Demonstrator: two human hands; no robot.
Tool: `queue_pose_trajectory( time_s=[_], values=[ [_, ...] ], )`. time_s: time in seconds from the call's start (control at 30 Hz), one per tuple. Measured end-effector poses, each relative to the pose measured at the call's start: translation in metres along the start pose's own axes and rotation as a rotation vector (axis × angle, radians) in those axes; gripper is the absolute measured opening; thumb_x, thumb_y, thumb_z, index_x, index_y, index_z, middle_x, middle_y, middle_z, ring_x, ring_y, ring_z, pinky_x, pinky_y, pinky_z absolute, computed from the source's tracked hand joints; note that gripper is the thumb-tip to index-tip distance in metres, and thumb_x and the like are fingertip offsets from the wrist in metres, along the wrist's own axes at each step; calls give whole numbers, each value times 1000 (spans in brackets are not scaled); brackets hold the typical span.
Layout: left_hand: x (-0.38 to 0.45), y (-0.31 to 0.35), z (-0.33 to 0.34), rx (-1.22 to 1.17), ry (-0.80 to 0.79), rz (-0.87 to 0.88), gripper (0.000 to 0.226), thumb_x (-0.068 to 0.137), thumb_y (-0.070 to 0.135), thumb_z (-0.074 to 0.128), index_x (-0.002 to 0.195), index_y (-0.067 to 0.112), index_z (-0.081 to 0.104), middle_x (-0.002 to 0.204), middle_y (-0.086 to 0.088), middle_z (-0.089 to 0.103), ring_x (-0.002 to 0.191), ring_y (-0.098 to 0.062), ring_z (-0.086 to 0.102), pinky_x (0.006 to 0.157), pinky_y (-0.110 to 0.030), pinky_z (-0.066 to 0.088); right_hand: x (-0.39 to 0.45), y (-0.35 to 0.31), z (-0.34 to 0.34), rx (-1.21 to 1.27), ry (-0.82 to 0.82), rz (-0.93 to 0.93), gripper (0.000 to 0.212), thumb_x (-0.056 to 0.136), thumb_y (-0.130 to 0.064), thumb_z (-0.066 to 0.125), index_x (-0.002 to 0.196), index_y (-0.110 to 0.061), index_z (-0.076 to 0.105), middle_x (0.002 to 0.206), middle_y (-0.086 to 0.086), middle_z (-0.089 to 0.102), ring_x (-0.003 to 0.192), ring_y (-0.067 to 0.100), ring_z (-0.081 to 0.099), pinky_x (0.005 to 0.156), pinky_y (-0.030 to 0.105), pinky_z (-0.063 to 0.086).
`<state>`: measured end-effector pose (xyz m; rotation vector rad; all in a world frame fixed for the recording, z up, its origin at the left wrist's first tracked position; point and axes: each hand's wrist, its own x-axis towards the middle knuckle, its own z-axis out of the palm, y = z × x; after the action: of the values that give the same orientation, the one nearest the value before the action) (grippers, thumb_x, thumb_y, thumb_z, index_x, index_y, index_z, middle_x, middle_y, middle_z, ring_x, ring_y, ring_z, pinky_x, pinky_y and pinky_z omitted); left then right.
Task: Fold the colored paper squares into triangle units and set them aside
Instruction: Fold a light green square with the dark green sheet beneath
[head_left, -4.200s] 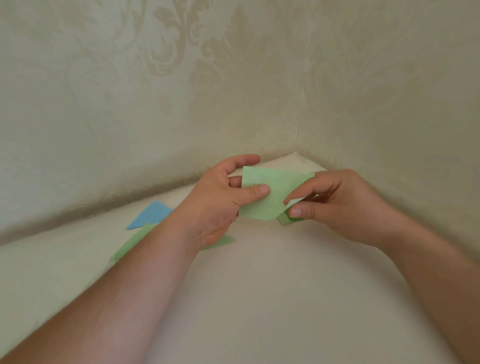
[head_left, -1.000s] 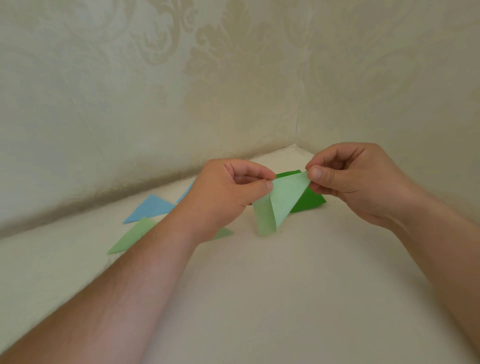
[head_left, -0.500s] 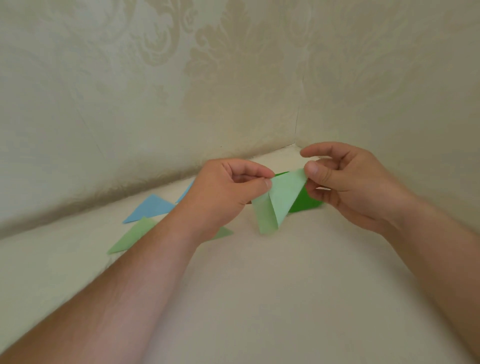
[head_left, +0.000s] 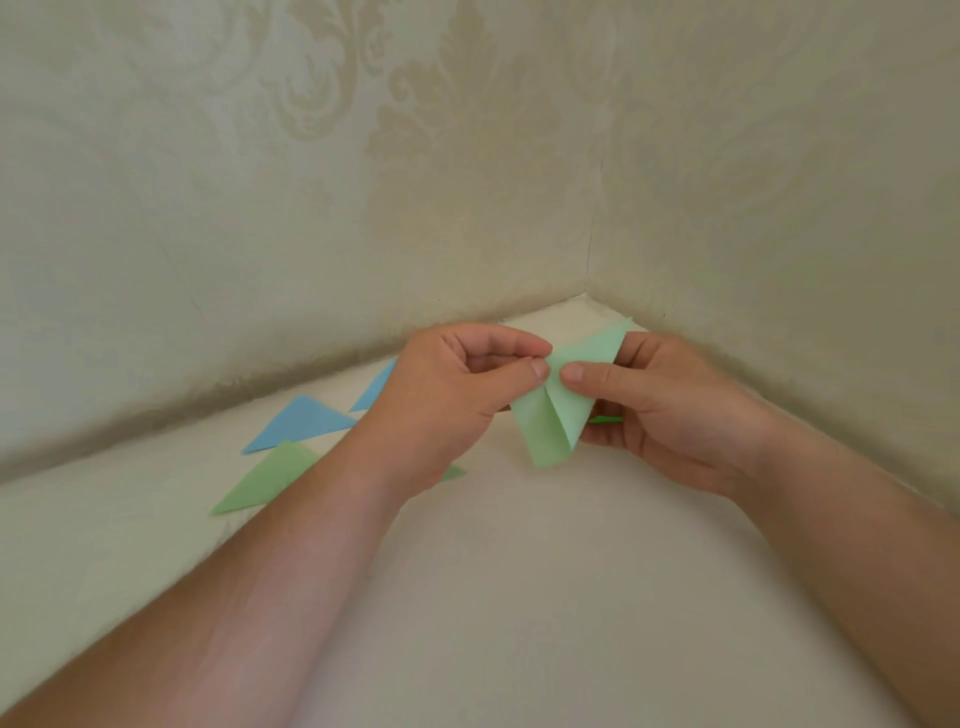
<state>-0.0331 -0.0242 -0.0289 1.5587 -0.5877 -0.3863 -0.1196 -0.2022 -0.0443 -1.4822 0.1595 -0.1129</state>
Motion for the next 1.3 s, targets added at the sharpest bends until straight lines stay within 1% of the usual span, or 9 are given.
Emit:
queue_pose_trajectory(
  time_s=[0.23,0.4,0.5,0.73,0.83,0.97,1.1,1.2,1.3],
  values=[
    [0,-1,0,64,44,120,14,90,6,76,95,19,77,74,5,76,59,0,62,49,-9,41,1,-1,-1,-27,107,-44,29,84,-18,75,111,-8,77,117,19,74,102,37,66,105,62,46],
    [2,-7,-1,109,13,144,17,89,9,77,93,26,79,81,0,78,73,-13,67,69,-26,52,0,-2,0,-57,94,-73,21,93,-3,67,112,-5,75,112,12,77,107,34,73,94,48,59],
    [2,-8,-1,150,-2,123,13,88,11,79,88,24,80,77,5,76,68,-8,64,65,-20,50,-1,-3,1,-77,91,-90,21,93,0,65,112,-3,74,110,12,77,102,30,75,87,41,61],
    [5,-9,-1,125,17,49,8,86,16,82,81,22,81,81,1,78,73,-10,66,74,-30,53,3,-3,-1,-126,166,-59,16,90,-8,73,103,2,74,107,22,75,94,34,69,98,63,53],
    [6,-9,-3,127,33,25,8,86,17,83,80,22,80,77,0,77,71,-11,66,71,-32,54,2,-4,-2,-141,150,-48,16,91,-9,72,101,4,73,108,25,74,93,36,66,99,66,51],
    [5,-6,-2,135,51,-9,10,87,18,81,78,22,78,69,6,70,64,-7,59,50,-14,40,2,-5,0,-129,132,-46,17,91,-9,73,101,5,72,109,28,72,88,31,63,98,61,51],
    [6,-7,-2,150,80,-25,8,89,21,78,81,20,78,75,-6,70,72,-12,59,50,-13,40,2,-6,-3,-97,143,-43,8,93,-6,69,85,-5,71,79,11,70,72,19,62,81,43,54],
    [7,-6,-2,114,73,-36,7,88,19,77,82,18,79,88,-12,77,77,-15,66,58,-15,47,2,-7,-3,-78,149,-53,12,93,-4,68,82,-7,70,76,6,68,69,17,61,79,39,53],
    [6,-5,-1,79,55,-59,9,90,13,75,82,14,78,80,-4,78,71,-11,69,54,-11,46,2,-8,-3,-60,160,-42,15,93,-4,69,79,-9,71,76,7,69,68,17,61,79,39,54]
  ],
)
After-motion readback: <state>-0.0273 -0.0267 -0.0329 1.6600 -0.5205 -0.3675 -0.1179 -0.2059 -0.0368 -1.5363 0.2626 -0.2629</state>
